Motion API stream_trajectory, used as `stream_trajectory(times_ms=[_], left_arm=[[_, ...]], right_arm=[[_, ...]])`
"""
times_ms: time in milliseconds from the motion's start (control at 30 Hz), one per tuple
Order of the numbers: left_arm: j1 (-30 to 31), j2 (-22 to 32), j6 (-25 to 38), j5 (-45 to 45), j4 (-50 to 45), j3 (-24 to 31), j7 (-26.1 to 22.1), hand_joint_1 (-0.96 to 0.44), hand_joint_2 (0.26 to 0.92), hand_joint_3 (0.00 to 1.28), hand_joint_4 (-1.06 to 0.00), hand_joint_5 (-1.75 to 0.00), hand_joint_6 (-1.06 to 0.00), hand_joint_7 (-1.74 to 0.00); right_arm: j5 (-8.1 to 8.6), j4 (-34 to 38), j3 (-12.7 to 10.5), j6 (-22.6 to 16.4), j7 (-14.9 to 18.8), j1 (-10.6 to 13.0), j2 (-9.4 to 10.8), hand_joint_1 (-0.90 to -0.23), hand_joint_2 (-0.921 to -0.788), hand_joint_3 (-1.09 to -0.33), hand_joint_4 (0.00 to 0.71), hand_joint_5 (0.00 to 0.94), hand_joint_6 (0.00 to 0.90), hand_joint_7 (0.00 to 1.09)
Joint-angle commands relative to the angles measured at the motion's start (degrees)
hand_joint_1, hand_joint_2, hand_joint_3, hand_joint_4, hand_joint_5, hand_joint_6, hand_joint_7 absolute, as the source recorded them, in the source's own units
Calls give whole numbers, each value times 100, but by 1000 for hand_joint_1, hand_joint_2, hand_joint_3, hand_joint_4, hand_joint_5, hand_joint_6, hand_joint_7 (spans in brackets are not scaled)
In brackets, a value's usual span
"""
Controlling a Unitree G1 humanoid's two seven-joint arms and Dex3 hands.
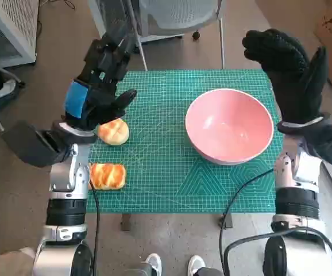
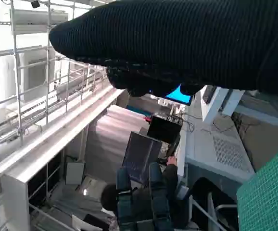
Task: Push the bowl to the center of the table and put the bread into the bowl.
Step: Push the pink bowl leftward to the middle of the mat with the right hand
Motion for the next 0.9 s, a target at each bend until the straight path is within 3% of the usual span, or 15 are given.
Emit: stream_trajectory(times_ms=[33, 533, 900], left_arm=[[9, -24, -90, 36, 27, 0, 25, -531, 864, 344, 1, 1, 1, -386], [-25, -30, -98, 75, 83, -34, 66, -526, 866, 341, -4, -2, 1, -393], [-61, -5, -72, 68, 133, -35, 49, -514, 867, 338, -8, -4, 1, -401]], right_arm=[[61, 71, 0, 77, 75, 71, -17, -630, -921, -615, 310, 0, 437, 0], [117, 58, 16, 179, 76, 92, -14, -651, -921, -572, 309, 0, 439, 2], [68, -43, 35, 190, -19, 138, -7, -652, -921, -567, 311, 1, 441, 2]])
